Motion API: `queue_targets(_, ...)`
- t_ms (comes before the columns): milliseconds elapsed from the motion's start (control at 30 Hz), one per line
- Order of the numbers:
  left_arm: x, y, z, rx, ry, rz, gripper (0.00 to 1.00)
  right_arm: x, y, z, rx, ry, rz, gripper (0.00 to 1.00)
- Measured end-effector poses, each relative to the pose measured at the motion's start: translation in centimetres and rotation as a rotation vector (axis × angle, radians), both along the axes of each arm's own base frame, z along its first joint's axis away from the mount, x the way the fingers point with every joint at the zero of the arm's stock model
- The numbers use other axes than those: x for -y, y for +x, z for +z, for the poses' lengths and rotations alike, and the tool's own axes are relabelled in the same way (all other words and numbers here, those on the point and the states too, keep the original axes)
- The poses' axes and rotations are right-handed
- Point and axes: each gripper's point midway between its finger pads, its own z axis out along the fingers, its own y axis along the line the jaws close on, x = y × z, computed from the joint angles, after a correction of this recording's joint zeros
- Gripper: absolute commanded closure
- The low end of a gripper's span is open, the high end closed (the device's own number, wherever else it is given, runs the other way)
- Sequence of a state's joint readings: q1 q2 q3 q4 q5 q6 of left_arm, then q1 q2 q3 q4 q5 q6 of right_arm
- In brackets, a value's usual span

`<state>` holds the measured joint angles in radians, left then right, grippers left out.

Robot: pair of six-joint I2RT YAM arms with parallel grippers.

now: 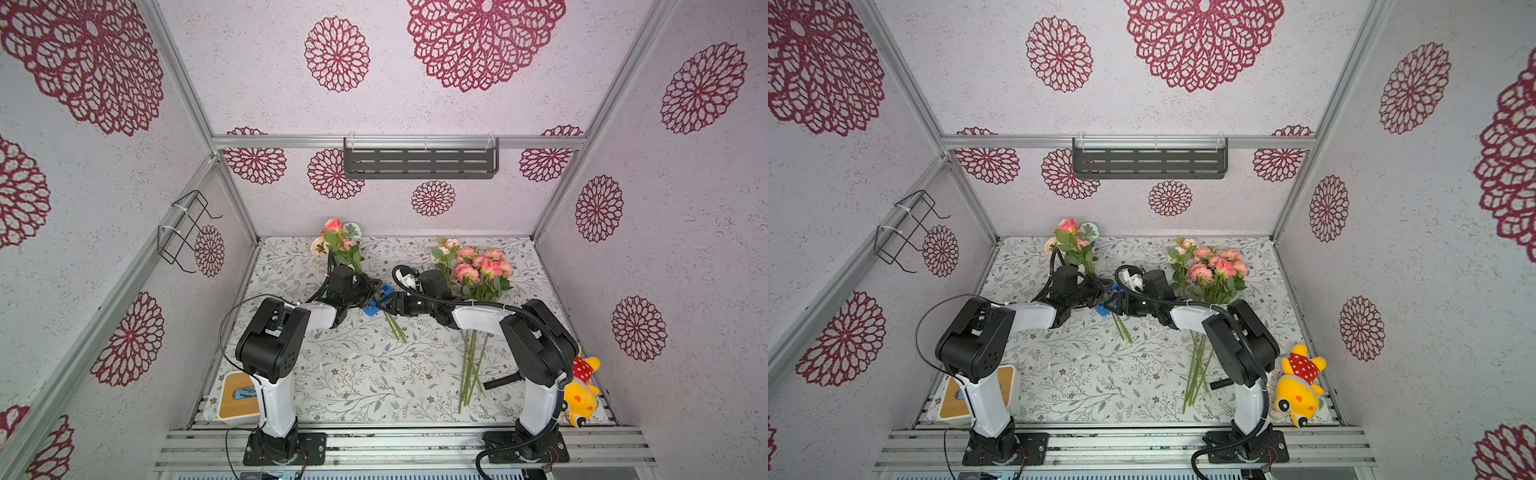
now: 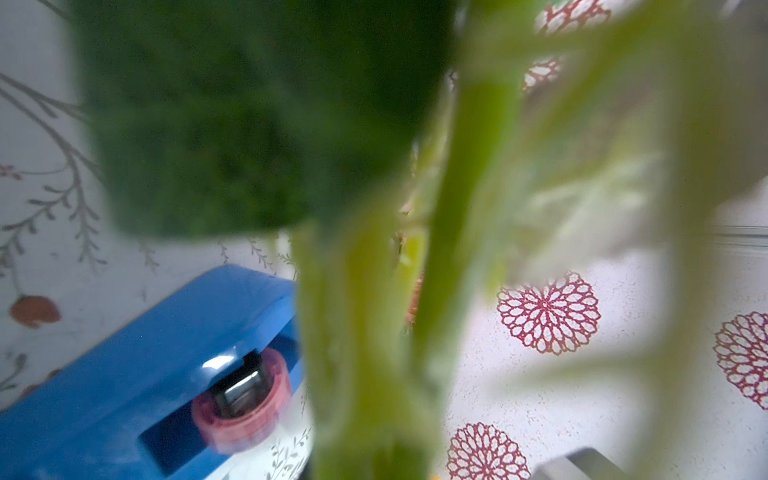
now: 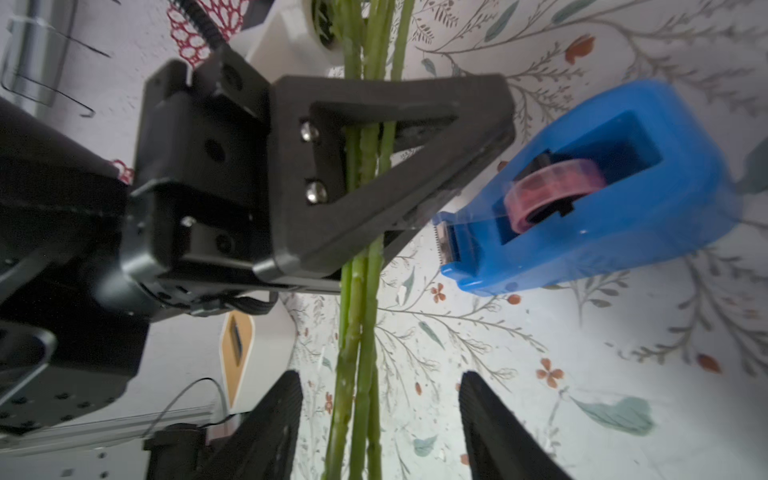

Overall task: Wrap bouquets with tape
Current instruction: Wrap the tape around the bouquet.

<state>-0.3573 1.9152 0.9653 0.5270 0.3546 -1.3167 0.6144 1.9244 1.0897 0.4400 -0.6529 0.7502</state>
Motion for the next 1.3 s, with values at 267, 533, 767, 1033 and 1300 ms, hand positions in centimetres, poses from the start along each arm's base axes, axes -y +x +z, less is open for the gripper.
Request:
queue_targets(267,-0.2,0.1,-0.6,0.011,-0.024,0.015,1.0,-0.9,-0.2,-0.4,-0.098,0.131,0.05,0.91)
queue_targets(533,0.0,0.2,-0.6,0.018,-0.038,0.008,0.76,-0.6,-0.1,-0.7,-0.06,0.073,0.05,1.0)
queue_targets(767,-0.4,-0.3,-1.5,-0.018,0.025,0.002,0.66,0.4,0.8,-2.0,0.08,-0.244,-0.008,1.0)
queue_targets(1033,-0.8,-0.2,-1.4,-0.081,0.146,-0.02,0.7,-0.8,0.3,-0.9,0.391,-0.666,-0.033,1.0)
queue_targets(1300,-0.8,-1.0,-2.3,-0.149,0.171,-0.03,0.91,-0.7,-0.3,-1.2,0.554,-0.881,-0.023,1.0)
